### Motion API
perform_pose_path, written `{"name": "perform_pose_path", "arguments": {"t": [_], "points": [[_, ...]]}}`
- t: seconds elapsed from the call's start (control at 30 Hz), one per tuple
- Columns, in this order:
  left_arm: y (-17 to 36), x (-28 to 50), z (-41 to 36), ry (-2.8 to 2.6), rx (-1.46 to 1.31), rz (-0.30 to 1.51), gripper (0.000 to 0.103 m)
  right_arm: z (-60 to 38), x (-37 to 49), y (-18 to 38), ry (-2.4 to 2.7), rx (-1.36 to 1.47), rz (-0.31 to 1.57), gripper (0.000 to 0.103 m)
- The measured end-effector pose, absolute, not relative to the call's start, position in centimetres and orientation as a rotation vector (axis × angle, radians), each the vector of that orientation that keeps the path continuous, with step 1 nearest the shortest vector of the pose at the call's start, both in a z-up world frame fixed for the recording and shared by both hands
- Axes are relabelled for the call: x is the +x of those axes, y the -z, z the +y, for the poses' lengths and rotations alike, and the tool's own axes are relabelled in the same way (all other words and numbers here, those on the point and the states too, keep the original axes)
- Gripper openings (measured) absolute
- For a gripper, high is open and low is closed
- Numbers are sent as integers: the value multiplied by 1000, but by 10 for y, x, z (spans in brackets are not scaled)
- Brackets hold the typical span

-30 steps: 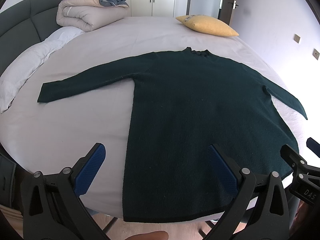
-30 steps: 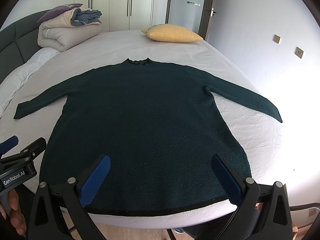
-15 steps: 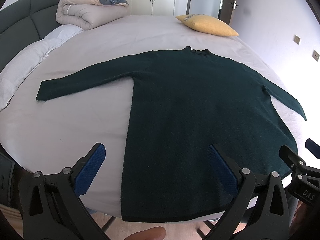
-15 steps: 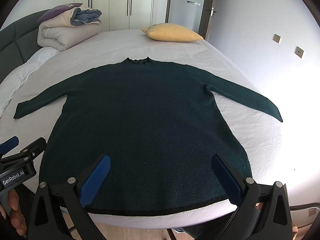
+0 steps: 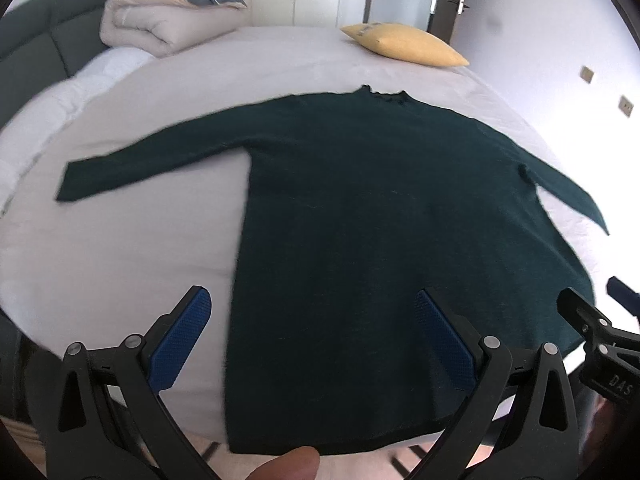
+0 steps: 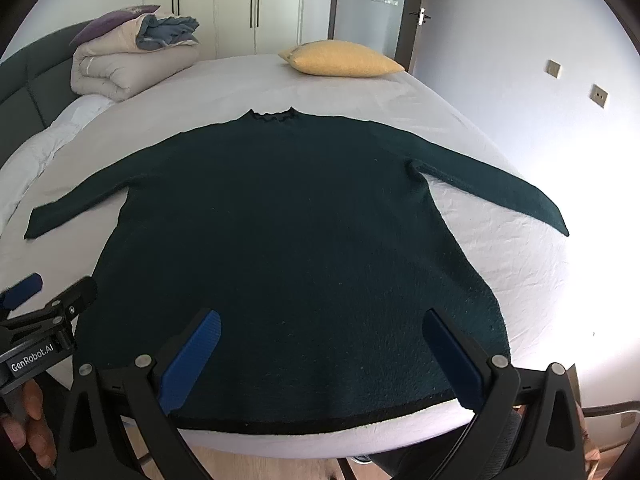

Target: Fold small clothes

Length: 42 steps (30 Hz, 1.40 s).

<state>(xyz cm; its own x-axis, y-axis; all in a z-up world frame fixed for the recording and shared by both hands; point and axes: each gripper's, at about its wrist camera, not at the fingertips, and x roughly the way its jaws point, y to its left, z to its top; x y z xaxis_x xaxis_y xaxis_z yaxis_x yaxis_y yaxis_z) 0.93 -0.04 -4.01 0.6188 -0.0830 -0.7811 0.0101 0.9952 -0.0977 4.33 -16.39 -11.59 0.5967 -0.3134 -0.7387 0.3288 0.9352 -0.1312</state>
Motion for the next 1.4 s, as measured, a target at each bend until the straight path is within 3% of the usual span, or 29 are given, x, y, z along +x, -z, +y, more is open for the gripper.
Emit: {"name": "perform_pose_path", "arguments": {"t": [0.2, 0.53, 0.7, 0.8, 1.03, 1.13, 1.23, 1.27, 1.3, 1.4], "points": [[53, 47, 10, 215, -284, 963, 103, -226, 39, 108, 390, 144, 777, 103], [70, 112, -10, 200, -218, 1002, 103, -465, 8, 106, 585, 617, 589, 103], [81, 148, -19, 205, -229, 1045, 103, -560, -1, 134, 630, 893, 510, 87], [85, 171, -24, 234, -235, 1044, 103, -598, -1, 159, 625, 1063, 488, 86], [97, 208, -30, 276, -283, 1029, 103, -625, 2, 171, 601, 1166, 296, 84], [104, 221, -28, 305, -330, 1037, 103, -638, 0, 176, 602, 1213, 231, 70], [107, 231, -27, 326, -348, 1038, 100, -642, 5, 172, 664, 1201, 249, 40], [108, 237, -26, 336, -355, 1040, 97, -642, 13, 167, 692, 1176, 285, 24], [108, 238, -25, 342, -362, 1040, 96, -639, 21, 162, 717, 1136, 329, 16], [107, 248, -21, 369, -407, 1034, 89, -621, 49, 136, 721, 966, 429, 12]]}}
